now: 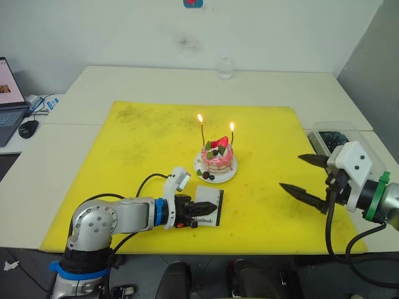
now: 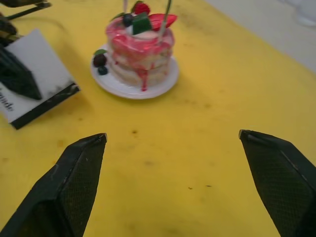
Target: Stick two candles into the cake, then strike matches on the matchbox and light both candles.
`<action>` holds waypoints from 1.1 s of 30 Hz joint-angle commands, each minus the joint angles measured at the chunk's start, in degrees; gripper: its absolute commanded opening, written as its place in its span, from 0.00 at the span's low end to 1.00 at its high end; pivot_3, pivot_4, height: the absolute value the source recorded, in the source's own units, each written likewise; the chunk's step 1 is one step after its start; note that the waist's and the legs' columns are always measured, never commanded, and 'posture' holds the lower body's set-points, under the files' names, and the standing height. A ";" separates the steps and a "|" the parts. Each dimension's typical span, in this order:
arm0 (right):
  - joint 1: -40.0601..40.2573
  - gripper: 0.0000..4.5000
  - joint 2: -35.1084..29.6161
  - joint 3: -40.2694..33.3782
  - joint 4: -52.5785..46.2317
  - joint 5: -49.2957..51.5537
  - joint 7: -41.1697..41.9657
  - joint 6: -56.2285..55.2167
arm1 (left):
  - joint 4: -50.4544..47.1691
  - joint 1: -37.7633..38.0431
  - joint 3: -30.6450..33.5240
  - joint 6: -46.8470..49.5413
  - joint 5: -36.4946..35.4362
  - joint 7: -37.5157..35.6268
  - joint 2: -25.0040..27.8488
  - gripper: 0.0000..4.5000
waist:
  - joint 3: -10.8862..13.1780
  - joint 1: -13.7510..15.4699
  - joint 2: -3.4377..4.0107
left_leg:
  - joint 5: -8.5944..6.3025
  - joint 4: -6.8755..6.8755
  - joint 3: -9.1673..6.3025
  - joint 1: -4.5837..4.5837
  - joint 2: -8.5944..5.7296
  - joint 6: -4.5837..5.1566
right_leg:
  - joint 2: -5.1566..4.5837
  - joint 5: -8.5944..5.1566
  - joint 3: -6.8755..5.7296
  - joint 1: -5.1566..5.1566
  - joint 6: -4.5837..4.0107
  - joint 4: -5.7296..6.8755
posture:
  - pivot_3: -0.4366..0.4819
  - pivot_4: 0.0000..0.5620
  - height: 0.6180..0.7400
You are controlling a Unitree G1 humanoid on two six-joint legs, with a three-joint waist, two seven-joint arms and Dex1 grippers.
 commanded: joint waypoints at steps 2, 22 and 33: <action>-0.60 1.00 -1.80 1.43 -2.44 1.94 -1.02 0.76 | -0.85 -1.22 -1.37 2.30 -1.31 -0.71 1.58 0.24 | 0.00 0.00 0.00 | 0.00 0.00 0.00 -0.02 0.00 0.00 | 0.01 0.00 0.00 -0.01 0.00 -0.02 | 0.48 0.27 1.00; -5.26 1.00 -11.16 0.19 2.80 2.97 6.20 -5.50 | -11.86 4.04 8.51 -8.96 3.69 -26.25 35.95 0.91 | 0.08 -0.11 -0.08 | -0.01 -0.09 0.06 -0.06 0.05 -0.01 | -0.16 -0.07 -0.01 -0.11 -0.11 -0.12 | 0.48 0.27 1.00; -2.58 1.00 -20.30 -12.73 20.10 -2.73 24.59 -18.77 | 3.98 16.39 12.49 -57.26 43.86 -45.98 40.65 0.91 | 0.18 1.05 0.08 | -0.04 -0.18 0.20 -0.04 0.08 0.00 | -0.40 -0.39 -0.07 -0.16 -0.70 -0.18 | 0.48 0.27 1.00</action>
